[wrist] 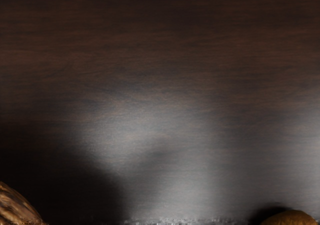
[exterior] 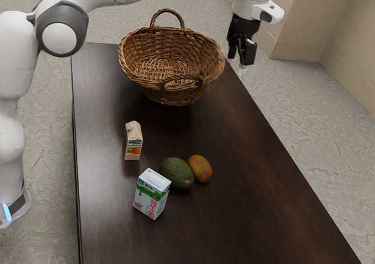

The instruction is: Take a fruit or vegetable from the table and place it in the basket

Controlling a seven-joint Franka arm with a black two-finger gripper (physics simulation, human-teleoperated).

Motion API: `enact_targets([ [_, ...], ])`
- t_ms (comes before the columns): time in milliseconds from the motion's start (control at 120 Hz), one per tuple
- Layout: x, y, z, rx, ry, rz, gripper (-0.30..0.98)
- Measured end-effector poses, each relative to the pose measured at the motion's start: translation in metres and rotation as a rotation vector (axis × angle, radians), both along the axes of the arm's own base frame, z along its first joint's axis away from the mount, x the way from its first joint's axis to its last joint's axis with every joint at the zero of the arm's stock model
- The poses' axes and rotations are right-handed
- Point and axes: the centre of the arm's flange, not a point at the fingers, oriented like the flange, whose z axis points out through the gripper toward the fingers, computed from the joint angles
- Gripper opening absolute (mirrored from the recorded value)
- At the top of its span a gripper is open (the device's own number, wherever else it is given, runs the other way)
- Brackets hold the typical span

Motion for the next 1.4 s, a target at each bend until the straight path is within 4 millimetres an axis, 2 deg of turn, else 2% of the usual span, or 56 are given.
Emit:
enact_targets([
  [375, -0.005, 0.004, -0.002, 0.011, 0.046, 0.003, 0.69],
  [392, -0.009, 0.004, 0.008, 0.013, 0.030, 0.005, 0.69],
  [433, -0.032, -0.002, 0.048, 0.026, -0.041, 0.004, 0.69],
  [492, -0.053, -0.020, 0.083, 0.033, -0.107, -0.062, 0.69],
  [542, -0.068, -0.053, 0.102, 0.001, -0.138, -0.195, 0.69],
  [592, -0.076, -0.084, 0.106, -0.015, -0.141, -0.324, 0.69],
  [633, -0.069, -0.096, 0.095, -0.029, -0.121, -0.402, 0.68],
  [692, -0.056, -0.093, 0.076, -0.042, -0.086, -0.465, 0.68],
  [733, -0.050, -0.097, 0.055, -0.029, -0.044, -0.510, 0.69],
  [842, -0.067, -0.155, -0.011, 0.061, 0.057, -0.689, 0.69],
  [900, -0.071, -0.174, -0.027, 0.081, 0.049, -0.773, 0.68],
  [950, -0.067, -0.181, -0.038, 0.078, 0.035, -0.824, 0.68],
  [1008, -0.062, -0.171, -0.055, 0.084, 0.041, -0.841, 0.68],
  [1075, -0.056, -0.152, -0.087, 0.095, 0.065, -0.846, 0.68],
  [1175, -0.051, -0.114, -0.110, 0.108, 0.062, -0.833, 0.69],
  [1300, -0.044, -0.073, -0.114, 0.102, 0.048, -0.819, 0.69],
  [1400, -0.040, -0.055, -0.119, 0.094, 0.051, -0.826, 0.69],
])
